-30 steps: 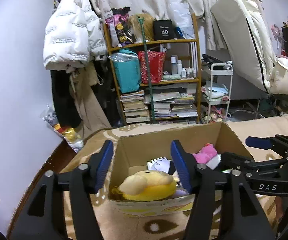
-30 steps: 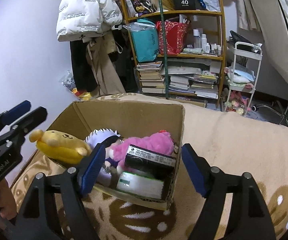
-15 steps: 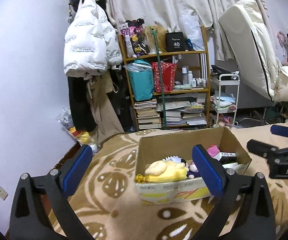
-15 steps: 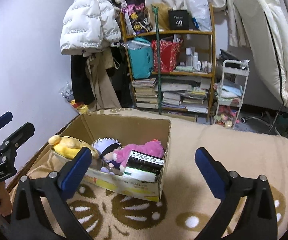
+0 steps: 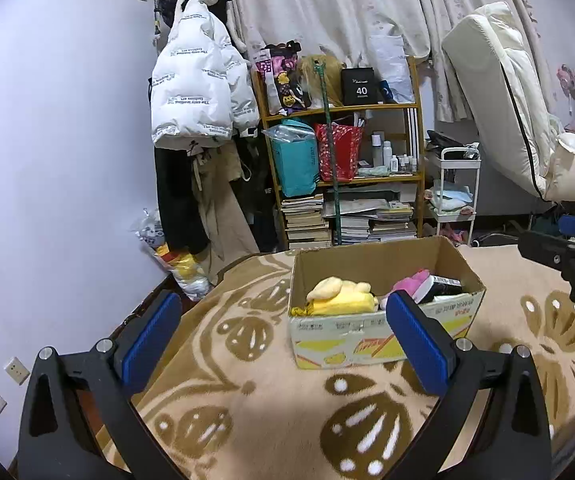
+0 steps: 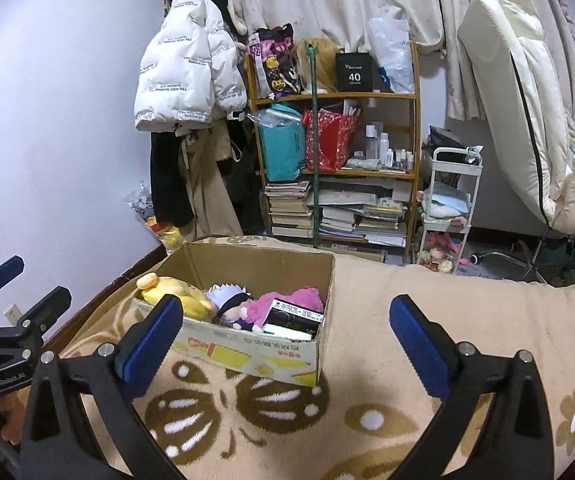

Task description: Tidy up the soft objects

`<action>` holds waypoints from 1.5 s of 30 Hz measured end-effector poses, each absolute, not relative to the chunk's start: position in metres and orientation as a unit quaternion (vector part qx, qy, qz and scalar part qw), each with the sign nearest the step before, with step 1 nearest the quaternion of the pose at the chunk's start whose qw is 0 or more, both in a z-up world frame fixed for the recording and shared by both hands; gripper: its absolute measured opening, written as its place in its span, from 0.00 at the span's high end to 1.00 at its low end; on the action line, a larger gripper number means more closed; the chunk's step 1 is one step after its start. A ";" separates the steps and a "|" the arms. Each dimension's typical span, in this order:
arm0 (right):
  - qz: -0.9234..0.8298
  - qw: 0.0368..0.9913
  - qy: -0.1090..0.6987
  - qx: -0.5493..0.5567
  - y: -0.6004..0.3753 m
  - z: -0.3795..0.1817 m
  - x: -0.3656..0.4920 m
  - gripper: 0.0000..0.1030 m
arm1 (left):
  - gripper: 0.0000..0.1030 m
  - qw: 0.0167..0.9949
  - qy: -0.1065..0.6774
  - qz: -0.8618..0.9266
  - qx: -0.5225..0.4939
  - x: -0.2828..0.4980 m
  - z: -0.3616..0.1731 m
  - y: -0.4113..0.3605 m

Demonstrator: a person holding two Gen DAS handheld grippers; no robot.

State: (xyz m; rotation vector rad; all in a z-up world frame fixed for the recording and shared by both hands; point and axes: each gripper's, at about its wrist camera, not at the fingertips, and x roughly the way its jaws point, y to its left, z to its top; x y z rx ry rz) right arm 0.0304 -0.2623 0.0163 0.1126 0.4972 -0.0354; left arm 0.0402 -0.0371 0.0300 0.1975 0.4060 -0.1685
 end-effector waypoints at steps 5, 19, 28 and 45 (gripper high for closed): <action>-0.022 0.969 0.238 0.057 -0.262 0.020 0.011 0.00 | 0.02 0.972 0.206 -0.078 0.084 0.024 0.030 -0.026; -0.043 0.975 0.208 0.065 -0.275 0.027 -0.026 0.00 | 0.02 0.972 0.208 -0.067 0.086 0.006 0.025 -0.018; -0.047 0.972 0.223 0.046 -0.276 0.018 -0.024 0.00 | 0.02 0.972 0.210 -0.074 0.081 0.011 0.021 -0.014; -0.048 0.965 0.252 0.049 -0.285 0.001 -0.001 0.00 | 0.02 0.968 0.219 -0.073 0.095 0.027 0.008 -0.026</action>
